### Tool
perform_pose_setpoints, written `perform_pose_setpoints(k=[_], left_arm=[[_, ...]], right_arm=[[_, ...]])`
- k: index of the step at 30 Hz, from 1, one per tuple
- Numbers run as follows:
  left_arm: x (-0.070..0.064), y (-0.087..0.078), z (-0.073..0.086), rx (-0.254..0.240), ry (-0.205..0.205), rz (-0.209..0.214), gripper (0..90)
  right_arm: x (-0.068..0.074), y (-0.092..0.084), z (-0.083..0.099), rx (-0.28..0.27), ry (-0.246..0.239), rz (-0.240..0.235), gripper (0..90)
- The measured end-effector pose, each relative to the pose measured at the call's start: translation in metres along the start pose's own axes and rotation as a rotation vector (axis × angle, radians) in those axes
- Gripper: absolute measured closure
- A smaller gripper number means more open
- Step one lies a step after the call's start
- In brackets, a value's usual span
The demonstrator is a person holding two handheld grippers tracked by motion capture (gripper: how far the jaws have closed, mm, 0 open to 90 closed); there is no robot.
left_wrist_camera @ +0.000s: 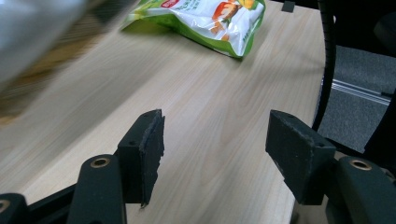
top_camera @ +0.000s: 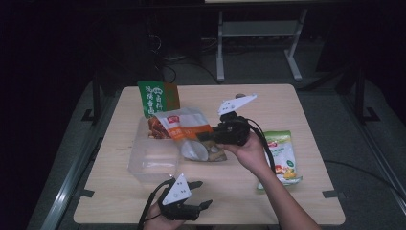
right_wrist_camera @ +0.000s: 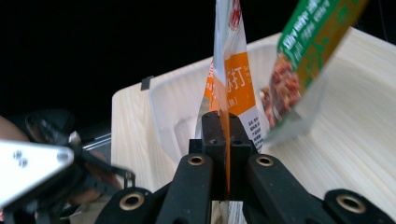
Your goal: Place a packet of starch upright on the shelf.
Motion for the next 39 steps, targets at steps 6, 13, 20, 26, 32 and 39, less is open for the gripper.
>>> perform_pose_setpoints(k=[6,13,20,26,32,39], left_arm=[[-0.002,0.000,-0.001,-0.007,0.003,-0.001,34.7],[-0.001,0.001,0.000,-0.002,0.008,0.000,32.9],[-0.001,0.002,0.003,0.008,0.009,0.005,31.9],[-0.003,0.003,0.003,0.006,0.006,0.003,31.9],[-0.005,0.003,0.003,-0.001,0.002,0.005,31.9],[-0.004,0.004,0.005,0.009,0.008,0.004,30.7]], right_arm=[[0.013,0.025,-0.021,-0.004,-0.019,-0.049,90.0],[0.023,0.058,-0.032,0.015,-0.031,-0.098,90.0],[0.031,0.094,-0.037,0.044,-0.034,-0.145,90.0],[0.033,0.120,-0.036,0.077,-0.024,-0.182,90.0],[0.030,0.143,-0.028,0.116,-0.020,-0.196,90.0],[0.023,0.161,-0.013,0.195,-0.028,-0.173,90.0]])
Point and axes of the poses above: each handheld gripper's, and its own axes: y roughly forward along the jaws, z roughly out of its underside, x roughly to its left, the point moved 8 cm from there along y, roughly forward along the jaws, and after that the axes turned 11 degrees about y, right-handed, at the moved point
